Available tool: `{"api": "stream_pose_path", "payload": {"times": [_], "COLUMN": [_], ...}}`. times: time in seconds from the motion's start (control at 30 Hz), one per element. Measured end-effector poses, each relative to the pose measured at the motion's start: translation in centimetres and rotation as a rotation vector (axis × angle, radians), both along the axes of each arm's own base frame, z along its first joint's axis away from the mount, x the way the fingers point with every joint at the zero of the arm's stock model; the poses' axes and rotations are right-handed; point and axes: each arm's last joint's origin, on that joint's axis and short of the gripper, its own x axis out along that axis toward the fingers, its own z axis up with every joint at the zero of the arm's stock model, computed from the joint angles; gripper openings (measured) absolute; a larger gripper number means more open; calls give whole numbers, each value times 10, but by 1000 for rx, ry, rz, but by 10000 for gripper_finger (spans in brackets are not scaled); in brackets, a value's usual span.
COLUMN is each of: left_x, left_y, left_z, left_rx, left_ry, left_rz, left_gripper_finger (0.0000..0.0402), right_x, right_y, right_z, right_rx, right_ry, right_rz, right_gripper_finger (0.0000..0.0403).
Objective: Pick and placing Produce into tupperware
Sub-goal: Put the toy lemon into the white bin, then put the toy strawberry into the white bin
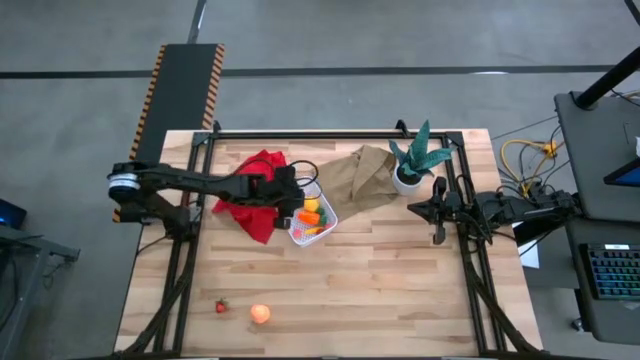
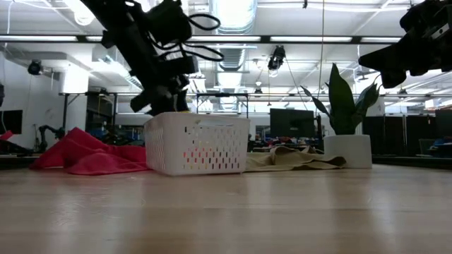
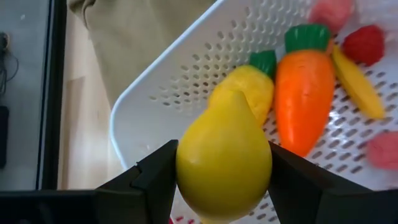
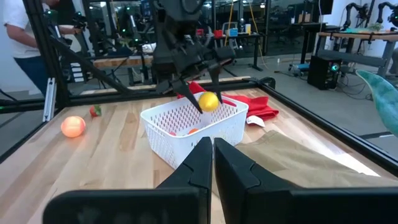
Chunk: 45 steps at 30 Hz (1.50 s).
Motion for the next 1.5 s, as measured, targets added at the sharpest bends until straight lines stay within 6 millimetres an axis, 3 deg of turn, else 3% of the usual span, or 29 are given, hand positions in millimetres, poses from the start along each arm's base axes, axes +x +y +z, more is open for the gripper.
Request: {"api": "stream_pose_path", "payload": {"times": [0.33, 1.0, 1.33, 1.5], "left_x": [12, 13, 16, 16], "left_y": [9, 20, 21, 17], "left_z": [-6, 0, 4, 13], "left_rx": [5, 12, 13, 16], "left_ry": [26, 10, -8, -24], "left_rz": [13, 53, 56, 45], "left_gripper_finger": [193, 194, 251, 257], "right_x": [0, 0, 0, 0], "right_y": [0, 0, 0, 0], "right_z": [0, 0, 0, 0], "right_rx": [0, 0, 4, 3], "right_ry": [1, 1, 0, 1], "right_rz": [0, 0, 0, 0], "right_gripper_finger": [9, 9, 9, 9]}}
